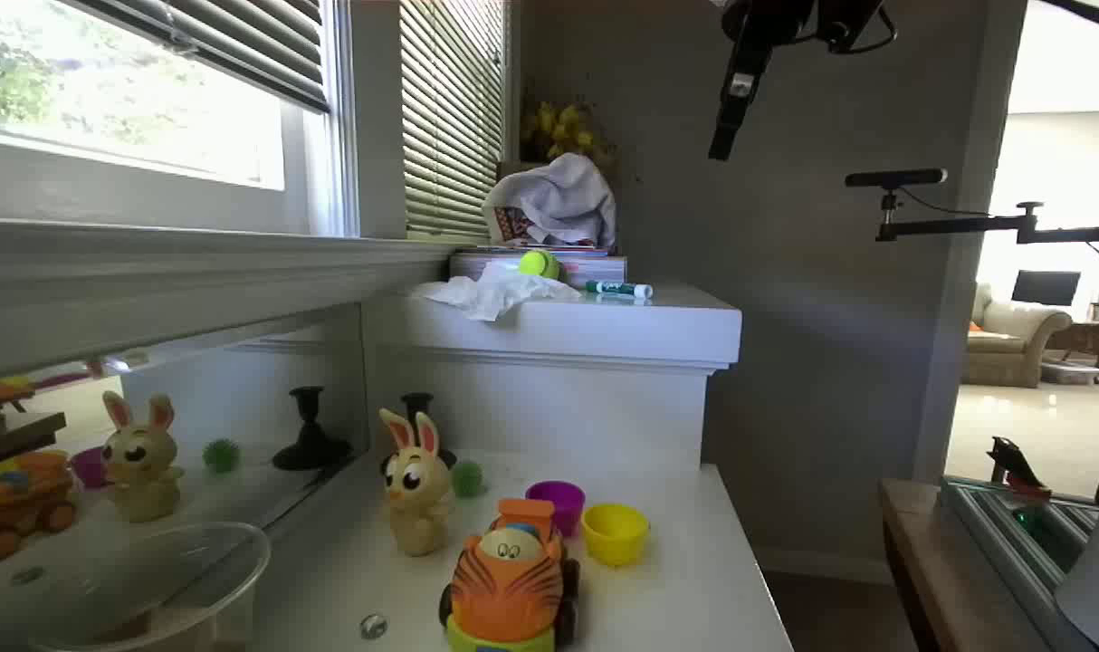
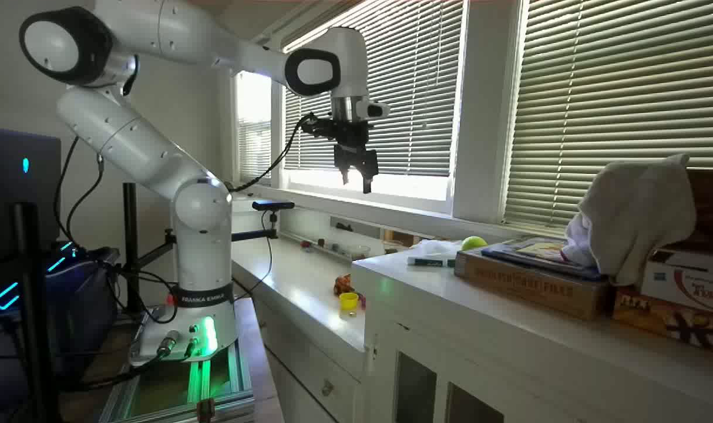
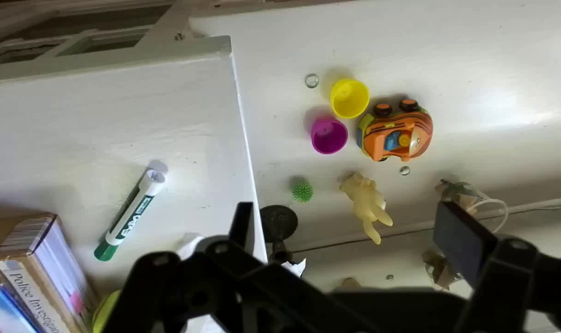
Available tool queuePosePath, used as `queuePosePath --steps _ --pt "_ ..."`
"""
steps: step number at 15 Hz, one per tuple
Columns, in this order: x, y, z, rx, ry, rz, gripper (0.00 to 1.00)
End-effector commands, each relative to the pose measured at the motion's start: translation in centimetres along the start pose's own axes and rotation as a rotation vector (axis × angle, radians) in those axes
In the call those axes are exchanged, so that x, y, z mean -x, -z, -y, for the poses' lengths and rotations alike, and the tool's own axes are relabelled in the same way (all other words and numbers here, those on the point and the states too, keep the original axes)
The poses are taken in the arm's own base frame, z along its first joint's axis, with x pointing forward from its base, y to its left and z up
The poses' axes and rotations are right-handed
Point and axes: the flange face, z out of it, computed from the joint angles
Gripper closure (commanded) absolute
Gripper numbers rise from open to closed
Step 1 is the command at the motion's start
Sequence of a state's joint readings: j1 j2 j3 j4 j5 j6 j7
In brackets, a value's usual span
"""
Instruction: Remove the yellow object from the bowl
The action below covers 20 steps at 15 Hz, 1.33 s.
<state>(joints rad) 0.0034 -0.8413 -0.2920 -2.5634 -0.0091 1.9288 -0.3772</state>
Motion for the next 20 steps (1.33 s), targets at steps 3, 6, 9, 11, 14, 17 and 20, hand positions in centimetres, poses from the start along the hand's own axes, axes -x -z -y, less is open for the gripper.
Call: queuePosePath --steps 3,6,9,11,14,17,20 --pt "0.0 0.2 0.0 0.000 0.000 -0.002 0.00" --pt "0.0 0.2 0.0 0.000 0.000 -0.002 0.00" --pt "0.0 0.2 0.0 0.000 0.000 -0.002 0.00" --pt "0.0 0.2 0.0 0.000 0.000 -0.002 0.00" --pt "0.0 0.2 0.0 0.000 0.000 -0.002 0.00" --pt "-1.5 -0.3 0.9 0.003 0.010 -0.005 0.00" --pt "-4.2 -1.0 4.0 0.019 0.065 -0.011 0.00"
